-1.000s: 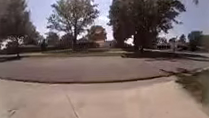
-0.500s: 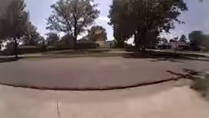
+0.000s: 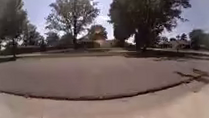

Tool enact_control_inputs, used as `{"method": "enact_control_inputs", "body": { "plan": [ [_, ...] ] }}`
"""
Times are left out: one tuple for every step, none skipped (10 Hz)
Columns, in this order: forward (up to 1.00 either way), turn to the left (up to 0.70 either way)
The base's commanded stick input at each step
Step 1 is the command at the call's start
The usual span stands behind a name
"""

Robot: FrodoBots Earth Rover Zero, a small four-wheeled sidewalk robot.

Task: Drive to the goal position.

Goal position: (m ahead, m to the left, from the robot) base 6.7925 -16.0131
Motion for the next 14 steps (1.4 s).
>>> {"method": "enact_control_inputs", "body": {
  "plan": [
    [0.70, 0.00],
    [0.70, 0.00],
    [0.70, 0.00],
    [0.70, 0.00],
    [0.70, 0.00],
    [0.70, 0.00],
    [0.70, 0.00],
    [0.70, 0.00],
    [0.70, 0.00],
    [0.70, 0.00],
    [0.70, -0.24],
    [0.70, -0.35],
    [0.70, -0.35],
    [0.70, -0.35]
  ]
}}
